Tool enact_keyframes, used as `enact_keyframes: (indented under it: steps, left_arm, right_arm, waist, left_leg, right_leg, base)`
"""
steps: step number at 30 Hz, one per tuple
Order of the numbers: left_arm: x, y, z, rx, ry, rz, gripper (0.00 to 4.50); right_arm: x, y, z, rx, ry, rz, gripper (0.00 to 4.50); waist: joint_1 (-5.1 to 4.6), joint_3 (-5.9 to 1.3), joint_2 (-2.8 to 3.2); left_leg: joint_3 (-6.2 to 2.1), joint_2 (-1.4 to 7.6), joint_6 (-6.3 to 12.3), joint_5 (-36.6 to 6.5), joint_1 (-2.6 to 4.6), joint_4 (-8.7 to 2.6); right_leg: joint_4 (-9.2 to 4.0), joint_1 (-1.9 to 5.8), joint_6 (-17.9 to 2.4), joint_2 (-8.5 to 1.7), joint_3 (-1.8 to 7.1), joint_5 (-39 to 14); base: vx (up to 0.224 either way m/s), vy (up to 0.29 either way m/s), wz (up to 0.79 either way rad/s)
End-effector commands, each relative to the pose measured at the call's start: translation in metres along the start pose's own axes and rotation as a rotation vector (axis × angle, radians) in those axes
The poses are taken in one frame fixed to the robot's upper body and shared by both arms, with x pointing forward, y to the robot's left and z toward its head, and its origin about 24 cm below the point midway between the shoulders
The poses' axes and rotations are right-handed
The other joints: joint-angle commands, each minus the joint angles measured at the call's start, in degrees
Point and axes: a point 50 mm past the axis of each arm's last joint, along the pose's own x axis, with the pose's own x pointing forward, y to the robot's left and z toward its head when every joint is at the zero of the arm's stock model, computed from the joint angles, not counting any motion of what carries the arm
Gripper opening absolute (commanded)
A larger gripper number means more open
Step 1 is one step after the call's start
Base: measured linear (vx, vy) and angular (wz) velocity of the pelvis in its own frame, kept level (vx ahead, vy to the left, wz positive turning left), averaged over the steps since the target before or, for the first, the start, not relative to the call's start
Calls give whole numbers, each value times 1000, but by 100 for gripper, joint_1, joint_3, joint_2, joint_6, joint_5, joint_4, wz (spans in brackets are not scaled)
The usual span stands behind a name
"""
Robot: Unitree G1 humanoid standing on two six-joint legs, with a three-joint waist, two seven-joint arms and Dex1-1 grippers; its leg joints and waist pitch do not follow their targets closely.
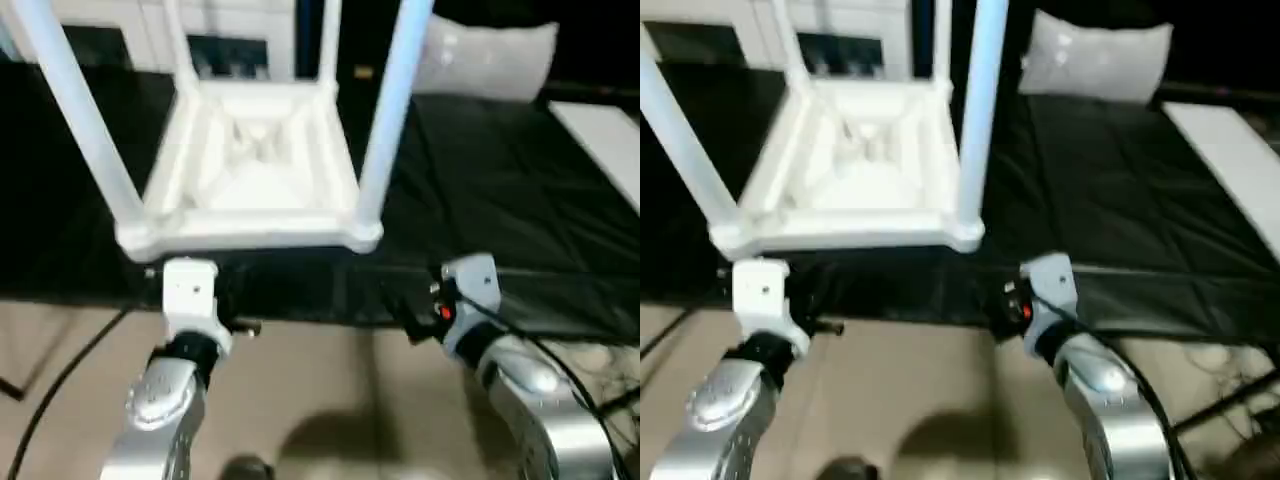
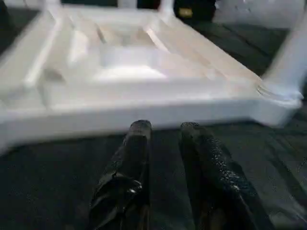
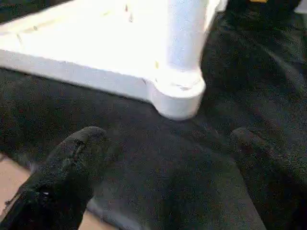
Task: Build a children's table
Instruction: Rotate leg to tighten
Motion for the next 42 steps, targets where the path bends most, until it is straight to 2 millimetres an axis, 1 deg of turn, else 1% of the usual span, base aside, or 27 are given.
enact_keyframes:
  steps: [1, 2, 3, 4, 5, 6, 7, 8, 9, 10, 11, 12, 13, 14, 15, 16, 17, 18, 20, 21, 22, 24, 27, 30, 37, 38, 42]
  left_arm:
    - [0, 3, 1, 2, 5, 20, 110]
    - [-1, 4, 2, 4, 4, 23, 110]
    - [-1, 4, 2, 5, 4, 22, 110]
    - [-1, 5, 2, 8, 4, 21, 110]
    - [-1, 5, 2, 10, 5, 20, 110]
    - [-1, 5, 2, 12, 5, 19, 110]
    - [0, 5, 2, 23, 6, 13, 110]
    - [0, 5, 2, 27, 6, 11, 110]
    - [0, 5, 2, 28, 7, 12, 110]
    - [0, 5, 2, 27, 8, 12, 110]
    - [0, 6, 2, 26, 13, 16, 110]
    - [0, 6, 2, 10, 17, 17, 110]
    - [0, 6, 1, -2, 21, 16, 110]
    - [1, 6, 2, -7, 19, 6, 110]
    - [1, 6, 2, -7, 14, 1, 129]
    - [1, 6, 2, -6, 13, 0, 129]
    - [4, 6, 5, -9, -9, -28, 129]
    - [5, 5, 7, -12, -20, -43, 129]
    - [17, 3, 11, 65, 0, -170, 129]
    - [21, 2, 10, 81, 11, -210, 129]
    - [21, 2, 10, 81, 11, -210, 129]
    - [30, 2, 9, 120, 45, -283, 129]
    - [44, 1, 8, 210, 123, -461, 140]
    - [56, 3, 8, 302, 220, -627, 162]
    - [85, 18, 11, 429, 297, -704, 162]
    - [93, 23, 13, 439, 308, -711, 162]
    - [102, 28, 13, 458, 323, -714, 162]
  right_arm:
    - [0, -3, 4, -11, -15, -6, 450]
    - [-1, -3, 4, -8, -15, -9, 450]
    - [-1, -3, 4, -9, -15, -10, 450]
    - [-1, -3, 3, -9, -15, -12, 450]
    - [-2, -3, 3, -9, -15, -13, 450]
    - [-2, -3, 3, -9, -14, -14, 450]
    - [-3, -3, 2, -8, -15, -17, 450]
    - [-3, -3, 2, -7, -15, -18, 450]
    - [-4, -3, 1, -7, -16, -22, 450]
    - [-4, -3, 1, -7, -17, -25, 450]
    - [-4, -3, 1, -6, -19, -29, 450]
    - [-4, -3, 2, -3, -26, -31, 450]
    - [-4, -3, 3, -1, -33, -32, 450]
    - [-4, -4, 4, -2, -45, -32, 450]
    - [-4, -4, 4, -4, -48, -32, 450]
    - [-4, -4, 4, -5, -49, -32, 450]
    - [-3, -4, 7, -20, -70, -19, 450]
    - [-3, -4, 8, -31, -78, -13, 450]
    - [0, 0, 10, -66, -82, 59, 450]
    - [1, 0, 11, -56, -91, 52, 450]
    - [1, 0, 11, -56, -91, 52, 450]
    - [4, 0, 13, -56, -92, 68, 450]
    - [9, 1, 14, -57, -85, 128, 450]
    - [12, -4, 14, -78, -44, 176, 450]
    - [13, -6, 14, -148, 0, 280, 450]
    - [14, -6, 14, -168, 10, 306, 450]
    - [15, -7, 13, -181, 19, 314, 450]
  waist:
    - [-258, -331, 136]
    - [-447, -467, 131]
    - [-525, -458, 92]
    - [-543, -451, 86]
    - [-573, -349, 1]
    - [-620, -370, -64]
    - [-580, -356, -390]
    - [-491, -259, -548]
    - [-405, -387, -466]
    - [-350, -305, -427]
    - [-354, -256, -392]
    - [-341, -154, -232]
    - [-363, -183, -78]
    - [-383, -244, 47]
    - [-508, -342, 98]
    - [-528, -449, 89]
    - [-542, -507, 78]
    - [-481, -513, 36]
    - [-442, -446, 1]
    - [-446, -397, -36]
    - [-449, -358, -44]
    - [-479, -276, -58]
    - [-460, -226, -27]
    - [-459, -242, -16]
    - [-430, -344, 5]
    - [-416, -395, -4]
    - [-420, -415, -10]
  left_leg:
    - [-535, 699, 1114, 355, 588, -678]
    - [-1016, 971, 2261, 873, 1017, -656]
    - [-1011, 968, 2904, 1764, 917, -580]
    - [-932, 937, 3052, 2074, 843, -565]
    - [-564, 781, 3051, 1924, 518, -700]
    - [-429, 635, 2936, 1608, 456, -708]
    - [79, -120, 1945, -159, 120, -435]
    - [139, -321, 1598, -682, -94, -134]
    - [-79, -204, 989, -271, -307, 329]
    - [-135, -173, 570, 79, -372, 304]
    - [-153, -133, 472, 172, -428, 276]
    - [-156, -3, 362, 418, -361, 46]
    - [-128, 181, 351, 782, -268, -415]
    - [-185, 333, 427, 814, -202, -612]
    - [-319, 471, 658, 1390, -83, -572]
    - [-387, 507, 843, 2055, 110, -445]
    - [-452, 486, 1025, 3540, 99, -320]
    - [-388, 392, 904, 4371, 58, -226]
    - [-246, 274, 599, 3525, -82, -325]
    - [-198, 298, 458, 2308, -145, -434]
    - [-179, 308, 412, 1671, -159, -490]
    - [-140, 388, 291, -73, -123, -633]
    - [-59, 412, 117, -1020, -58, -716]
    - [-38, 438, -105, -1225, -36, -758]
    - [28, 428, 94, -458, -103, -714]
    - [32, 425, 209, 4, -153, -681]
    - [47, 448, 384, 224, -180, -657]
  right_leg:
    - [-197, -344, -692, -232, 57, -380]
    - [312, -820, -133, -243, 16, -255]
    - [537, -1068, 364, -322, 65, -87]
    - [574, -1156, 513, -363, 97, 80]
    - [565, -1144, 576, -359, 118, 532]
    - [379, -1094, 438, -378, 148, 827]
    - [-484, -560, 71, -607, 592, 950]
    - [-958, -334, 142, -880, 897, -885]
    - [-947, 120, -371, -1331, 1139, -2242]
    - [-929, 89, -731, -1192, 1076, -2120]
    - [-930, 125, -1001, -1175, 1045, -1820]
    - [-993, -16, -1422, -1087, 821, -1415]
    - [-866, -132, -1448, -799, 503, -832]
    - [-696, -196, -1280, -610, 356, -272]
    - [-393, -325, -1065, -410, 262, 902]
    - [-300, -468, -1020, -445, 274, 1563]
    - [-200, -498, -927, -506, 325, 2538]
    - [-228, -533, -834, -558, 411, 3076]
    - [-305, -422, -796, -613, 438, 2905]
    - [-369, -362, -847, -681, 454, 2388]
    - [-419, -350, -894, -707, 467, 2051]
    - [-550, -355, -1135, -768, 499, 786]
    - [-670, -445, -1048, -785, 519, -680]
    - [-694, -469, -917, -787, 518, -1091]
    - [-601, -416, -1149, -782, 508, 43]
    - [-533, -386, -1225, -781, 484, 753]
    - [-468, -390, -1458, -802, 458, 1300]
  base:
    - [201, 37, 7]
    - [189, 19, 6]
    - [189, 19, 6]
    - [132, -1, 1]
    - [110, -37, 1]
    - [110, -37, 1]
    - [89, -99, 5]
    - [103, -114, -6]
    - [103, -114, -6]
    - [109, -76, -13]
    - [97, -41, -3]
    - [97, -41, -3]
    - [97, 14, -3]
    - [111, 61, -8]
    - [111, 61, -8]
    - [119, 69, -7]
    - [76, 57, 2]
    - [76, 57, 2]
    - [0, 0, 0]
    - [0, 0, 0]
    - [-66, -14, 0]
    - [-74, -25, 3]
    - [-79, -42, 4]
    - [-67, -29, -1]
    - [0, 0, 0]
    - [0, 0, 0]
    - [0, 0, 0]
